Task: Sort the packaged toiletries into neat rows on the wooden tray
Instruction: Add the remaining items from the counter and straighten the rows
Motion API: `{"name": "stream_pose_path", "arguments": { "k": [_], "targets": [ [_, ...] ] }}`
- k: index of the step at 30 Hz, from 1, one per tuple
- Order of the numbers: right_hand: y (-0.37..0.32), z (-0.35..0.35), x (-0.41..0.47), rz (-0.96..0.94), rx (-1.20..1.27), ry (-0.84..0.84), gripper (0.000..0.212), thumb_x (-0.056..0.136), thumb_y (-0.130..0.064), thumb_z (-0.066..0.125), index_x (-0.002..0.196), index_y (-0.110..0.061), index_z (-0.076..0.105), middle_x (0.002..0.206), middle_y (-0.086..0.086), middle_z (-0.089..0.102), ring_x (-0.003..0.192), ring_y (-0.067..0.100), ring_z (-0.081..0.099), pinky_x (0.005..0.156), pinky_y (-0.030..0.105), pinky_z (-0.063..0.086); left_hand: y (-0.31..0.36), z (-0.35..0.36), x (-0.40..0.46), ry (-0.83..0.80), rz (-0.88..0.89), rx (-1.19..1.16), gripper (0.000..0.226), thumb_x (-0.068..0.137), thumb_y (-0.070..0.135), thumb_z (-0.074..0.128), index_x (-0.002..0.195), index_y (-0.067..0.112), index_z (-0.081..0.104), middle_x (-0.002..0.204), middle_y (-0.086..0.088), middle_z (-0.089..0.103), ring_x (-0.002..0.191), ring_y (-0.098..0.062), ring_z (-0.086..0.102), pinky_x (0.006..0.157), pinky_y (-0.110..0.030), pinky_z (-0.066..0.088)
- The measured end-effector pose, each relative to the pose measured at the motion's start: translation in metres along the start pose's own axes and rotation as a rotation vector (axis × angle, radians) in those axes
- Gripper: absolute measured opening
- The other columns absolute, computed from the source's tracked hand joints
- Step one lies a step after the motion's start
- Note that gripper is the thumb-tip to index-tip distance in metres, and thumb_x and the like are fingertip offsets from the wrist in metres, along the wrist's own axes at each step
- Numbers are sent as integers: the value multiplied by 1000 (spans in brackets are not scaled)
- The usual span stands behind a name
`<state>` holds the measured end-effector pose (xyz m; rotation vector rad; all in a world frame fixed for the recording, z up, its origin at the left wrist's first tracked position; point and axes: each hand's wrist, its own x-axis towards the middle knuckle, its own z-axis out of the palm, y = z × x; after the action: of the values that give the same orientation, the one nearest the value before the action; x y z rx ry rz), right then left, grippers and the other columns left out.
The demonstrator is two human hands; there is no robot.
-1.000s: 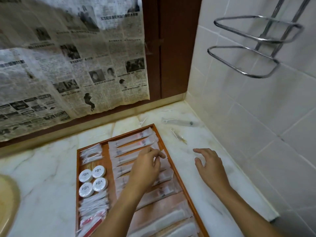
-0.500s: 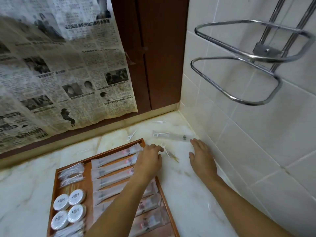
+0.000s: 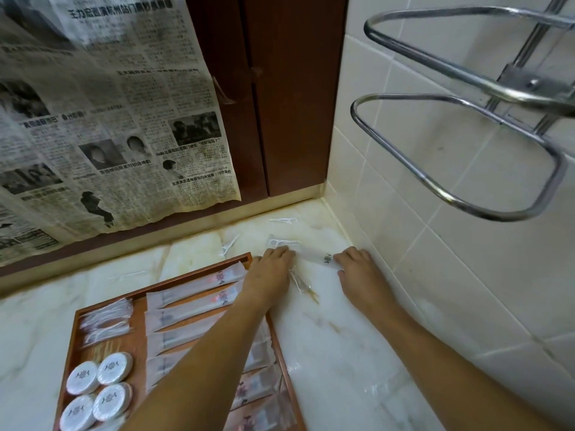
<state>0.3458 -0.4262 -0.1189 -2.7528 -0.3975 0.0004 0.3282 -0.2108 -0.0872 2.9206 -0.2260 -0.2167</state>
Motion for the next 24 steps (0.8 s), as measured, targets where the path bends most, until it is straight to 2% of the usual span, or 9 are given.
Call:
{"name": "stream_pose_path", "arguments": {
  "k": [4, 8, 11, 15, 19, 22, 24],
  "targets": [
    [0, 2, 1, -62, -87, 48, 32, 85, -2, 59, 113, -14, 67, 103, 2, 61, 97, 25, 55, 86, 35, 48, -4, 2, 9, 35, -10, 22, 51, 94, 9, 42, 143, 23, 39, 154, 1, 35, 138, -23, 32, 106, -39, 32],
    [1, 3, 0, -33, -30, 99, 29, 78, 5, 63, 98, -15, 71, 90, -1, 62, 86, 24, 58, 71, 33, 49, -8, 2, 14, 66, -35, 85, 48, 95, 11, 44, 142, 20, 41, 149, -2, 39, 135, -25, 34, 105, -39, 34],
    [1, 2, -1, 16, 28, 132, 30, 75, 7, 63, 93, -16, 72, 86, -2, 64, 82, 23, 61, 65, 34, 51, -12, 2, 18, 80, -38, 120, 44, 96, 11, 43, 139, 19, 45, 145, -1, 44, 132, -25, 36, 103, -38, 35],
    [-2, -7, -5, 83, 146, 195, 24, 83, 3, 59, 93, -14, 73, 87, 1, 67, 82, 22, 62, 70, 33, 52, -20, -1, 18, 145, 2, 92, 34, 97, 14, 44, 126, 25, 58, 128, 4, 58, 120, -20, 44, 96, -33, 34],
    [-6, -16, -11, 109, 243, 216, 22, 89, -3, 55, 98, -14, 72, 93, -2, 67, 87, 18, 61, 78, 30, 51, -25, -13, 12, 215, 30, 41, 25, 97, 20, 46, 108, 26, 68, 102, 4, 69, 101, -19, 53, 80, -31, 33],
    [-13, -27, -16, 134, 436, 195, 19, 90, -6, 57, 99, -17, 70, 93, -9, 65, 87, 2, 58, 79, 18, 47, -29, -26, -1, 294, 10, -59, 19, 97, 24, 54, 103, 26, 72, 93, 6, 70, 92, -19, 58, 73, -31, 39],
    [-22, -37, -21, 188, 622, 132, 17, 88, -9, 64, 100, -20, 69, 95, -12, 65, 89, -4, 56, 77, 8, 42, -35, -33, -14, 275, -52, -202, 14, 96, 24, 58, 99, 25, 71, 84, 7, 68, 83, -15, 60, 67, -28, 41]
  ]
}}
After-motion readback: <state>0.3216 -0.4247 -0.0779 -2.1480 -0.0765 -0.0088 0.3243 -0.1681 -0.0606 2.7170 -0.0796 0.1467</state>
